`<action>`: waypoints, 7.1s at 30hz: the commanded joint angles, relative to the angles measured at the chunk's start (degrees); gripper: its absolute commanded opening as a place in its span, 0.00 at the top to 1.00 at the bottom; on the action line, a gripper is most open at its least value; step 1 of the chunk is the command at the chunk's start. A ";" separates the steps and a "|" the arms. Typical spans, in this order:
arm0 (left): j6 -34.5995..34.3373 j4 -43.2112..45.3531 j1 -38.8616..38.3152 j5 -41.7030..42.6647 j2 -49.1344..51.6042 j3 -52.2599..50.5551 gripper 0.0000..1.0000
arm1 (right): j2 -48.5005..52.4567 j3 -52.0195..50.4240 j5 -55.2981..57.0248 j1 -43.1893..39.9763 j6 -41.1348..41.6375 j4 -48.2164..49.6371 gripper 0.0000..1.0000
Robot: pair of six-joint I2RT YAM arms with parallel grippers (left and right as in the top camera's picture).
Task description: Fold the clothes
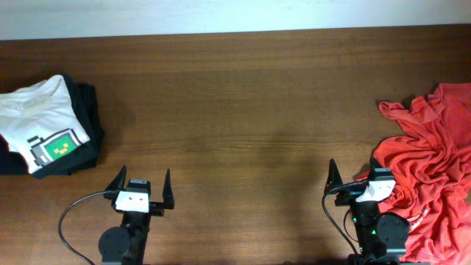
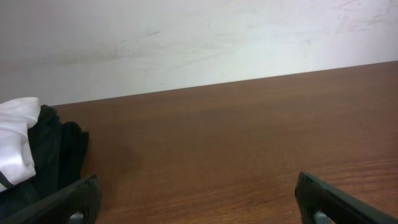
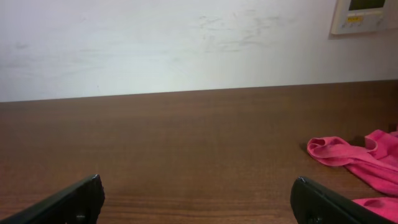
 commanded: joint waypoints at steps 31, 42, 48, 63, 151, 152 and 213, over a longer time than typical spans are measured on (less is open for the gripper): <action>0.74 -0.11 -0.22 -0.42 -0.50 -0.33 0.01 | -0.39 -0.26 0.68 0.35 0.07 -0.33 0.01; 0.74 -0.11 -0.22 -0.42 -0.50 -0.33 0.01 | -0.28 -0.26 0.68 0.35 0.07 -0.33 0.01; 0.74 -0.09 -0.22 -0.42 -0.50 -0.33 0.01 | -0.28 -0.26 0.68 0.35 0.07 -0.33 0.01; -5.81 -10.78 -0.17 0.68 10.23 15.47 0.01 | 12.09 16.37 1.77 0.26 2.01 -15.15 0.01; -19.89 14.47 -9.99 0.33 93.77 47.30 0.99 | 74.82 68.02 6.27 -10.69 10.58 -65.85 0.01; -19.15 12.02 -6.14 -0.44 93.35 51.39 1.00 | 74.84 68.02 6.27 -10.69 10.58 -65.85 0.01; -33.11 -43.98 10.29 5.35 88.43 47.30 1.00 | 93.68 46.93 -0.92 -10.58 26.80 -59.52 0.09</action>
